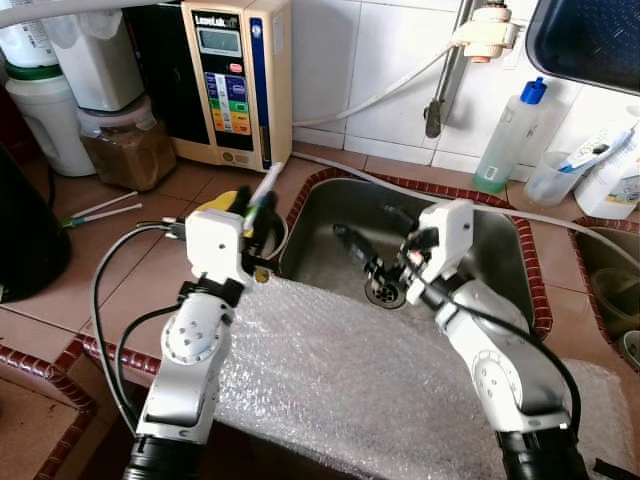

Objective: Kitchen organization

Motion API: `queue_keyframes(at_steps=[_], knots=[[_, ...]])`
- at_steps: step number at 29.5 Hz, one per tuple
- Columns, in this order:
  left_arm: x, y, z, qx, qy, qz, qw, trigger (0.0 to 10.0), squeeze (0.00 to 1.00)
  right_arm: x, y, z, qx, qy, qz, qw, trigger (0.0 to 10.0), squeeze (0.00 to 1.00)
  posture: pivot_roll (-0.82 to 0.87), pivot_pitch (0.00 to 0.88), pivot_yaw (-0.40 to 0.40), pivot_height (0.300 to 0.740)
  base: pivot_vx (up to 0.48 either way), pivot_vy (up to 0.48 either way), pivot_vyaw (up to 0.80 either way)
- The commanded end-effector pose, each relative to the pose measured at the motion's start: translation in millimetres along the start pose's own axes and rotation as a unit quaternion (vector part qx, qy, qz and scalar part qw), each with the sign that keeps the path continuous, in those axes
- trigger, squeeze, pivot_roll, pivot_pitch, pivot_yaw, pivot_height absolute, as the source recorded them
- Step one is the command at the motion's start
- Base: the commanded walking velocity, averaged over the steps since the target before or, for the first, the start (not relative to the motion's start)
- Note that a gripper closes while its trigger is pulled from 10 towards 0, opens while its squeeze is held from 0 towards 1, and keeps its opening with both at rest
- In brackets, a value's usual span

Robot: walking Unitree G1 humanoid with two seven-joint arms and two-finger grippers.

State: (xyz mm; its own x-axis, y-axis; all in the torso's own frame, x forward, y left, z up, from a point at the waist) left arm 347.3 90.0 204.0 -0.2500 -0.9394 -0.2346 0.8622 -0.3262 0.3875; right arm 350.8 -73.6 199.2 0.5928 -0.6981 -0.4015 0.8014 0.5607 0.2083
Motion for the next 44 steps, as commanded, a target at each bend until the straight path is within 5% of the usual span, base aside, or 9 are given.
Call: queue_keyframes(at_steps=[1,3,9,16,26,28,29,43,44], knots=[[6.6,5.7,14.0,0.030,-0.005,-0.018,0.999,0.0,0.00,4.1,1.9,4.8,0.008,0.021,-0.009,1.000,10.0,0.00,0.00,0.000,-0.024,0.740,0.000,0.000,0.00],[16.5,8.8,13.7,0.036,-0.020,-0.035,0.999,0.0,0.00,8.5,6.2,10.2,0.032,0.095,-0.025,0.995,10.0,0.00,0.00,0.000,-0.023,0.740,0.000,0.000,0.00],[37.7,10.7,15.8,0.045,-0.050,-0.079,0.995,0.0,0.00,8.8,11.7,14.9,0.057,0.184,-0.026,0.981,10.0,0.00,0.00,0.000,-0.024,0.740,0.000,0.000,0.00],[61.9,9.3,15.6,0.052,-0.059,-0.138,0.987,0.0,0.00,3.0,19.0,16.0,0.054,0.239,-0.008,0.969,10.0,0.00,0.00,0.000,-0.026,0.740,0.000,0.000,0.00],[79.1,7.3,18.6,0.070,-0.027,-0.184,0.980,0.0,0.00,5.0,31.3,17.5,0.037,0.255,-0.011,0.966,10.0,0.00,0.01,0.000,-0.027,0.740,0.000,0.000,0.00],[78.6,7.5,18.1,0.069,-0.028,-0.183,0.980,0.0,0.00,6.2,32.7,17.8,0.037,0.258,-0.014,0.965,8.9,0.00,0.01,0.000,-0.026,0.740,0.000,0.000,0.00],[78.2,7.8,17.5,0.068,-0.028,-0.182,0.981,0.0,0.00,7.7,33.1,17.8,0.038,0.256,-0.017,0.966,0.0,0.00,0.01,0.000,-0.027,0.740,0.000,0.000,0.00],[78.2,10.4,16.1,0.074,-0.008,-0.181,0.981,0.0,0.00,37.8,30.8,27.5,0.063,0.263,-0.082,0.959,0.0,0.00,0.00,0.000,-0.023,0.740,0.000,0.000,0.00],[78.3,11.0,16.2,0.075,0.004,-0.181,0.981,2.4,0.00,43.1,30.8,29.0,0.058,0.256,-0.097,0.960,0.0,0.00,0.00,0.000,-0.022,0.740,0.000,0.000,0.00]])
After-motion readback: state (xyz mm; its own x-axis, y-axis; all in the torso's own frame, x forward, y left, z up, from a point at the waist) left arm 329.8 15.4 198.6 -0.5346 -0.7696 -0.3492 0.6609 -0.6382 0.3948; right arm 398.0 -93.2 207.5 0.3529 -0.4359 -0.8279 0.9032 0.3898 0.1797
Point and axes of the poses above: a point about 5 cm out from each wrist's last joint towards the gripper, its own y axis pointing out of the wrist towards the gripper, its own z axis along the axis of the wrist's last joint, x = y × z, the point moved 6 cm from there along y, pointing out of the wrist towards the gripper, and after that the axes turned 11 degrees about y, right-handed, at the moved point
